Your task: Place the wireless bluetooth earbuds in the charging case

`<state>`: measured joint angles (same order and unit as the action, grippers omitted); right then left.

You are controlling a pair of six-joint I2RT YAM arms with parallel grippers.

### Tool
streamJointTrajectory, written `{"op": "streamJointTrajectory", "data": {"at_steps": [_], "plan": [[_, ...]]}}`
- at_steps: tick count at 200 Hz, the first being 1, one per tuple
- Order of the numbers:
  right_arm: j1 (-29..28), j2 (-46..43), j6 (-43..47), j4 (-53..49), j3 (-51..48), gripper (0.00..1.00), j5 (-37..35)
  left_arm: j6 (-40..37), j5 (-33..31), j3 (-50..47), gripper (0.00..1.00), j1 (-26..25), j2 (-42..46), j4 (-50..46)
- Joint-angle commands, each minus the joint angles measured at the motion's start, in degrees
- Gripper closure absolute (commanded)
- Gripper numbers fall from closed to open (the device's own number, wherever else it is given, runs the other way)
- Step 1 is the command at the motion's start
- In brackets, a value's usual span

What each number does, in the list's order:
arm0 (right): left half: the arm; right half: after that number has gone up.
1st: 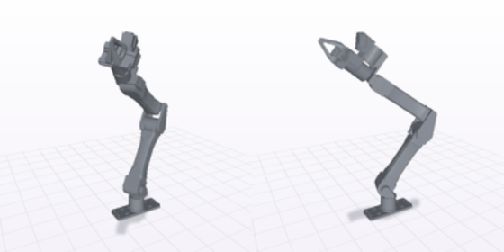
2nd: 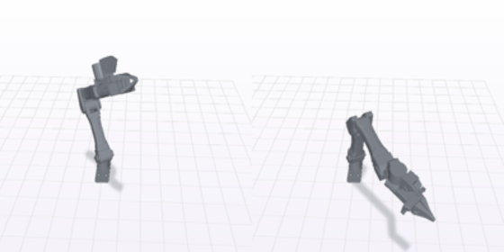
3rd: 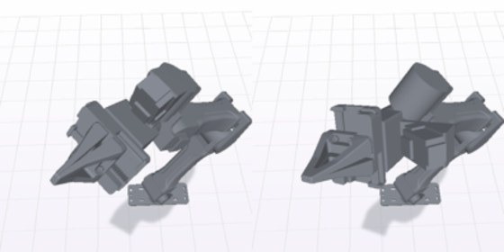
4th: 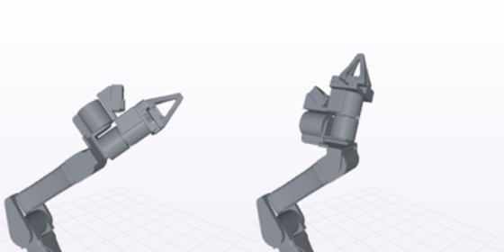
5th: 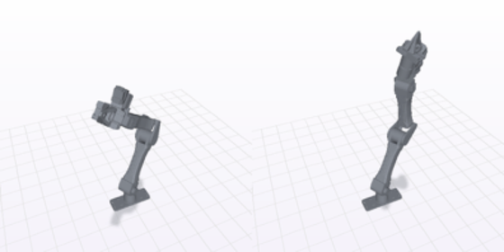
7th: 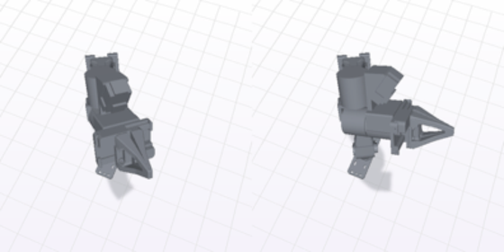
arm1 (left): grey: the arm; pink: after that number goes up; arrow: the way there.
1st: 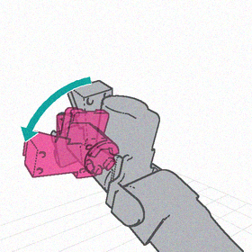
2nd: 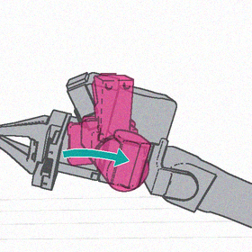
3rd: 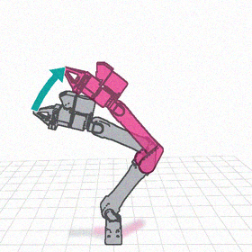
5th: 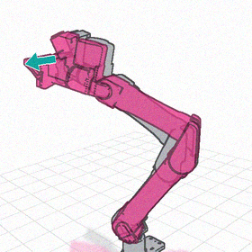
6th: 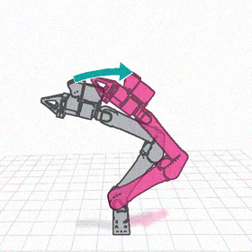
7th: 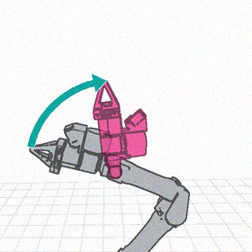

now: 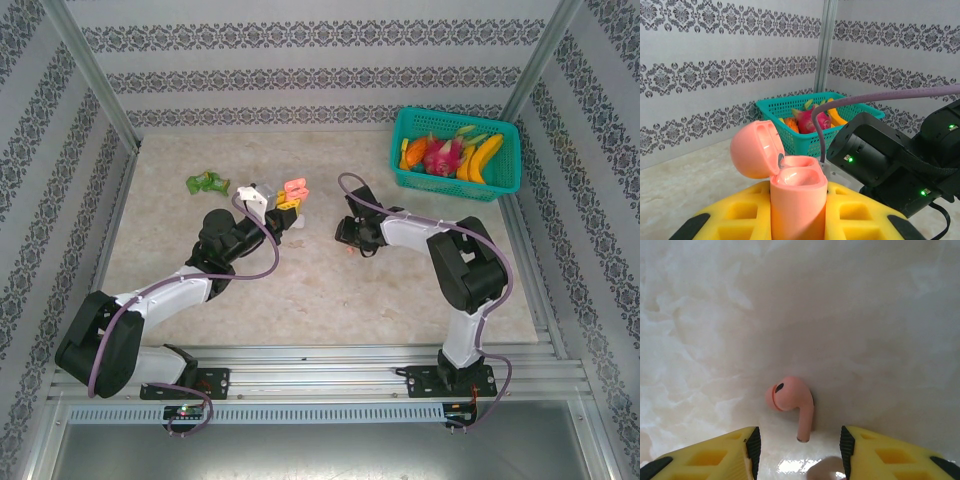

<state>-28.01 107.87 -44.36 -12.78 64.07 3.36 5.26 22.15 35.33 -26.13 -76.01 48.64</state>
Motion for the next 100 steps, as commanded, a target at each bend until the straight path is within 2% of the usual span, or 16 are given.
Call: {"op": "streamJointTrajectory", "data": {"at_steps": [1, 60, 100], "plan": [[-2.37, -1.97, -0.43, -0.94, -2.59, 0.52, 1.64, 0.99, -0.48, -0.34, 1.0, 0.64, 1.48, 1.47], [-8.81, -8.09, -5.33, 1.09, -8.73, 0.54, 2.43, 0.21, -0.76, -0.47, 1.0, 0.69, 1.95, 0.72], [-10.15, -14.57, -7.94, -3.93, -10.95, 0.52, -6.21, -0.59, -1.33, -0.4, 1.0, 0.98, 3.12, -0.21]]}}
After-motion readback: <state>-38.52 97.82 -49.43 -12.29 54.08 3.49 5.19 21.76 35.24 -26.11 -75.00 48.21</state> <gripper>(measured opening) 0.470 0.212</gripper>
